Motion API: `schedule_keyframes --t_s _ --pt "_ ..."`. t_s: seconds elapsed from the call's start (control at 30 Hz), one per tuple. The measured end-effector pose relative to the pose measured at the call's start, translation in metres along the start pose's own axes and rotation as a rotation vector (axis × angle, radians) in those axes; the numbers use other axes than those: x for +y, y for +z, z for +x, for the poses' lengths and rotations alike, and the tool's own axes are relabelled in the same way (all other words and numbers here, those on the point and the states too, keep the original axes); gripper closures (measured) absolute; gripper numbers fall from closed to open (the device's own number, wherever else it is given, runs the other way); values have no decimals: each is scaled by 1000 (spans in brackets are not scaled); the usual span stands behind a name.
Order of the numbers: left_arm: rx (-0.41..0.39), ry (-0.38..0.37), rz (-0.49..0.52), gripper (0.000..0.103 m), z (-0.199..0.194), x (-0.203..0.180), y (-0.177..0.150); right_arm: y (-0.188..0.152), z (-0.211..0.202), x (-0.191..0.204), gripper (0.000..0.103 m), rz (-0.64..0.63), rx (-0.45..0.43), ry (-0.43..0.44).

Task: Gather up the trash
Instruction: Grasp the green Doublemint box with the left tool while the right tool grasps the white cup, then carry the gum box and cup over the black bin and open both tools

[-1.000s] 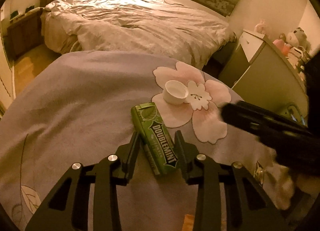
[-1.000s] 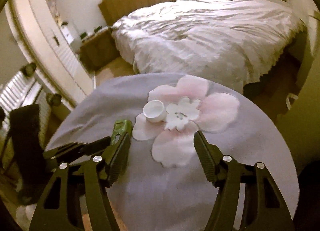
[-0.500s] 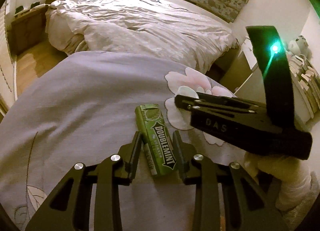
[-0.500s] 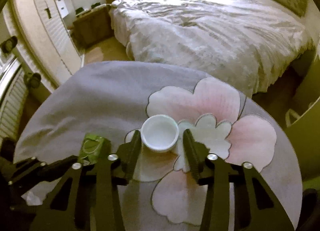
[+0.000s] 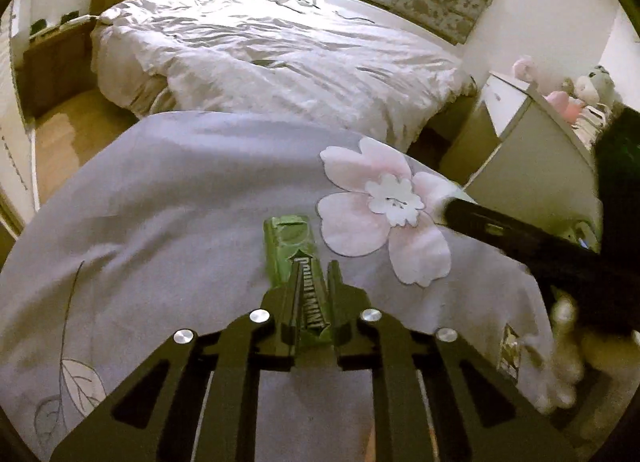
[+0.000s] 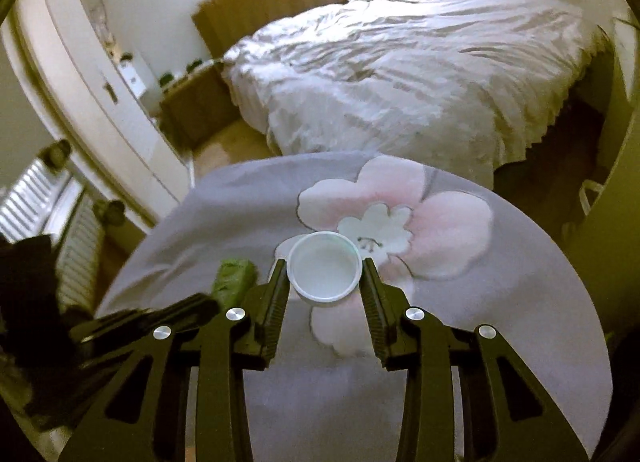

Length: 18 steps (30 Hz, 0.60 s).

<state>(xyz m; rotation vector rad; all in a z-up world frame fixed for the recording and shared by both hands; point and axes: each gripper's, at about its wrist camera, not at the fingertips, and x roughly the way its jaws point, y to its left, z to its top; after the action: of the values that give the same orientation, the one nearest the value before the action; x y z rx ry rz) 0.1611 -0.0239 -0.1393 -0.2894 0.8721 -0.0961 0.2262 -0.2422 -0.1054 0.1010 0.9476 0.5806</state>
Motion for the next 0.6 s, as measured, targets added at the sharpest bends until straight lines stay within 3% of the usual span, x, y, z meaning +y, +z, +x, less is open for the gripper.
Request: schedule_keyframes --t_s 0.03,0.07,0.1,0.17,0.23,0.3,0.43,0.5,0.6 --pt "1 9 -1 87 0 0 1 -4 -10 -2 66 7 -11 2" --pt "0 26 -1 77 1 -1 3 -8 -17 -3 66 12 -18 4" --pt "0 64 -5 49 2 -1 5 -13 -26 -5 66 16 -24 5" --pt "-29 115 -9 25 2 0 7 -20 -37 -6 66 18 -31 2" --pt "-10 120 9 27 9 2 8 -30 -48 -9 66 20 -37 1" --pt "16 116 21 41 17 3 7 -38 -56 -12 66 36 -44 3" --pt "17 172 95 50 26 -5 2 -52 -65 -17 66 60 -49 -1" --pt "9 178 109 68 27 -7 2 -57 -67 -19 66 69 -48 1" --pt "15 174 110 70 27 -9 2 -65 -76 -22 66 80 -61 11"
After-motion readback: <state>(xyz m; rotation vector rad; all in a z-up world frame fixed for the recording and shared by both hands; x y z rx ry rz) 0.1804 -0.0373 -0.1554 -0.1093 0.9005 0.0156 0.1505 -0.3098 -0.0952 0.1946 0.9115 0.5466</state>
